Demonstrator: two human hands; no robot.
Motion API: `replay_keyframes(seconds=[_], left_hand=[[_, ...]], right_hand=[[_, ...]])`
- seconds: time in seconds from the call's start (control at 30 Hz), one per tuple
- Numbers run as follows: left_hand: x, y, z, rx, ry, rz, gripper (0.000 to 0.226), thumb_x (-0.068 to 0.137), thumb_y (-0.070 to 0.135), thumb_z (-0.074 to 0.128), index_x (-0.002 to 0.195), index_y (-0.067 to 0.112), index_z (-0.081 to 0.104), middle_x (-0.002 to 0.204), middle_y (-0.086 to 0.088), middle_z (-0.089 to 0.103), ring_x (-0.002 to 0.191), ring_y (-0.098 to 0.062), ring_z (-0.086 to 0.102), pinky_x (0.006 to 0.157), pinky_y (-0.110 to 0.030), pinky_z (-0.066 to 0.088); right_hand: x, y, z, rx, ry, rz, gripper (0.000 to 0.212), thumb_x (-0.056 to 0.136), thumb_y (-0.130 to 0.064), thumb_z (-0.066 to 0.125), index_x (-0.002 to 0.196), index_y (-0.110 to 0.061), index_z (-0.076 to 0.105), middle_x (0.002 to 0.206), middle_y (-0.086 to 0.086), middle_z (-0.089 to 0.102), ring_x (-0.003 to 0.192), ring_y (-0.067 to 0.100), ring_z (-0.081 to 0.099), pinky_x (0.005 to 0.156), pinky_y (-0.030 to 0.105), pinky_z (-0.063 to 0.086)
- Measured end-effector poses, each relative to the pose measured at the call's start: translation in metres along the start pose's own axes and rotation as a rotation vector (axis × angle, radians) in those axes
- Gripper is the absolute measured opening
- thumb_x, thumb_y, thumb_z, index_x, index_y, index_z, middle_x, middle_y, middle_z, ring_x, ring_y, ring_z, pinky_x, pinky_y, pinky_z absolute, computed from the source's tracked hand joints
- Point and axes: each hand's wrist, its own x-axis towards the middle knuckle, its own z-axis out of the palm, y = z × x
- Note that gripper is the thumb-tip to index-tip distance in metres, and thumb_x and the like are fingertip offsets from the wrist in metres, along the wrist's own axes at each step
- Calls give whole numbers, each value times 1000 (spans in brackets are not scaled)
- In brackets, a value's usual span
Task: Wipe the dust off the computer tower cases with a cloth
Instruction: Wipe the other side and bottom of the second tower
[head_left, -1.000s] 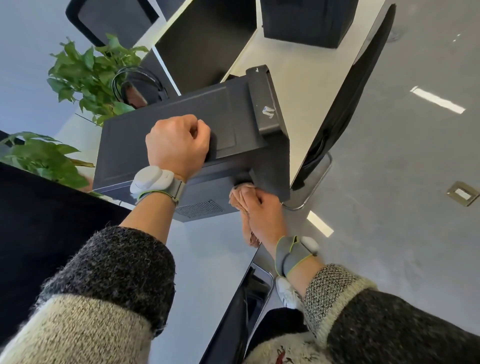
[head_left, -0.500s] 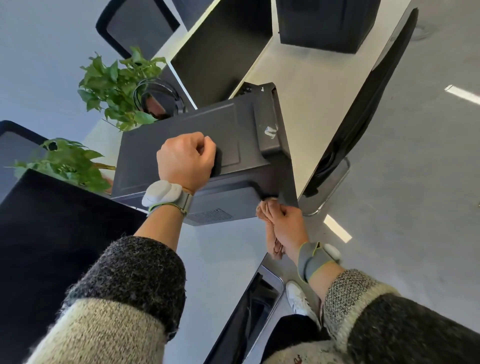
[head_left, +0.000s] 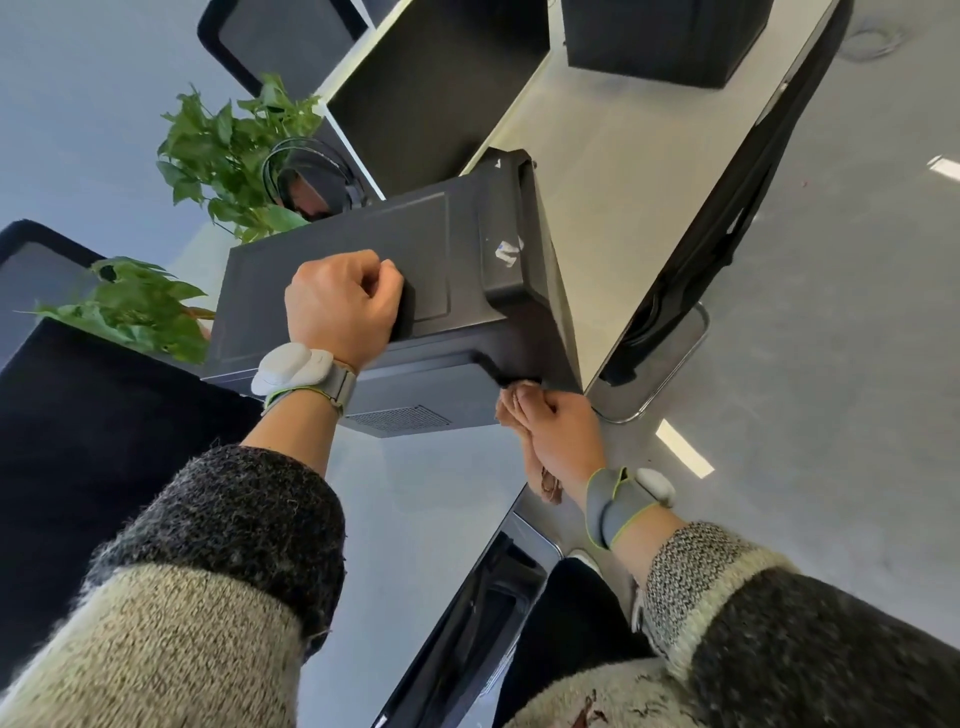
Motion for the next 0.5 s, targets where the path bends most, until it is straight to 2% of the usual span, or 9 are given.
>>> replay_keyframes(seconds=[0.07, 0.17, 0.2, 0.27, 0.3, 0.33, 0.43, 0.5], left_hand=[[0, -1, 0, -11, 0, 6, 44, 94, 31, 56, 59, 7, 47, 52, -6, 43, 53, -32, 42, 50, -35, 34], [2, -1, -2, -17, -1, 0, 44, 94, 32, 55, 59, 6, 47, 52, -6, 43, 53, -33, 42, 51, -35, 36], [1, -1, -2, -16, 0, -2, 44, 93, 31, 55, 59, 6, 46, 52, -6, 42, 53, -33, 42, 51, -34, 35], [0, 0, -3, -19, -3, -6, 43, 93, 31, 56, 58, 7, 44, 51, -4, 39, 53, -31, 40, 51, -32, 31], [0, 0, -4, -20, -3, -6, 44, 93, 30, 56, 58, 8, 42, 50, -1, 36, 53, -29, 38, 52, -31, 29], [0, 1, -4, -20, -3, -9, 44, 93, 30, 56, 58, 9, 41, 50, 0, 33, 52, -28, 36, 52, -31, 28], [1, 2, -3, -18, 3, -13, 44, 93, 30, 56, 58, 10, 38, 50, 1, 31, 52, -25, 33, 53, -31, 28], [0, 3, -2, -28, 0, -9, 45, 94, 30, 55, 58, 11, 37, 50, 2, 31, 52, -25, 33, 52, -31, 28]], right_hand=[[-5, -10, 6, -66, -12, -110, 39, 102, -42, 59, 77, -17, 76, 78, 0, 78, 79, 20, 75, 81, 39, 62], [-9, -15, 4, -117, -46, -175, 29, 103, -43, 60, 85, -26, 75, 83, -7, 77, 81, 10, 73, 80, 24, 59], [-5, -8, 3, -98, -52, -136, 31, 103, -45, 60, 85, -26, 76, 85, -6, 79, 85, 12, 75, 86, 30, 61], [11, 17, -3, -47, -69, -64, 36, 101, -45, 60, 85, -18, 78, 86, 3, 79, 88, 27, 77, 94, 51, 61], [16, 26, -4, -7, -71, -35, 36, 101, -41, 61, 85, -15, 78, 85, 7, 79, 88, 30, 77, 95, 55, 61], [15, 25, -2, 22, -63, -8, 35, 101, -36, 60, 83, -13, 79, 84, 9, 79, 86, 29, 78, 96, 54, 61], [3, 5, 2, 70, -20, 10, 36, 106, -21, 58, 79, -11, 80, 80, 4, 80, 80, 17, 78, 90, 38, 63], [-5, -6, 3, 98, -18, -80, 34, 107, -22, 57, 85, -14, 81, 85, 2, 81, 86, 19, 78, 88, 39, 62]])
